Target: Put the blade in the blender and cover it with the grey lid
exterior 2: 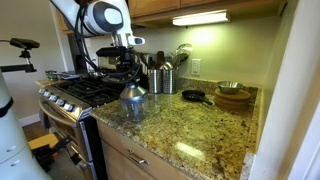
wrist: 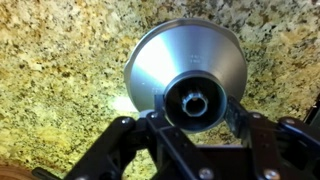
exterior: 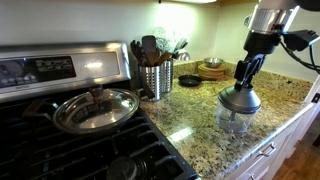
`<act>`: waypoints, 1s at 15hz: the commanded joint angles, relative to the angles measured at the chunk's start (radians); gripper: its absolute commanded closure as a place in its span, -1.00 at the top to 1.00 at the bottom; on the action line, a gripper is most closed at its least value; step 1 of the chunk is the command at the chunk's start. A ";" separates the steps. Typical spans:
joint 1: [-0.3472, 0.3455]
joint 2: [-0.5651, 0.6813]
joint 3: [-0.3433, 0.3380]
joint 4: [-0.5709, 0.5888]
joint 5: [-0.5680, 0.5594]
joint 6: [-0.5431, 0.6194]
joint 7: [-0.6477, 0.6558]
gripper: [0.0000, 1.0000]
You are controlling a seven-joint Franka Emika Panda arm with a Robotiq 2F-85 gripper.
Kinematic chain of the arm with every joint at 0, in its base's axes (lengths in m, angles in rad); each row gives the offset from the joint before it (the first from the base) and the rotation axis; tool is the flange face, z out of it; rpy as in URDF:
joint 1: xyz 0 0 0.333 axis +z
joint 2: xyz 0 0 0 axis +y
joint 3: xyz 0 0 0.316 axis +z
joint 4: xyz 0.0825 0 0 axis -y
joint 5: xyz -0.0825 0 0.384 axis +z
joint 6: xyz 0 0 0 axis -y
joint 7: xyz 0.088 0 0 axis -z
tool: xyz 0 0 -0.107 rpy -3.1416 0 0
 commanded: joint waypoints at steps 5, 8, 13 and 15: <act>0.025 -0.007 -0.022 -0.002 0.050 -0.024 -0.024 0.70; 0.023 -0.013 -0.019 0.004 0.050 -0.023 -0.025 0.94; 0.032 -0.031 -0.014 0.038 0.047 -0.053 -0.035 1.00; 0.052 -0.043 -0.019 0.052 0.069 -0.065 -0.068 1.00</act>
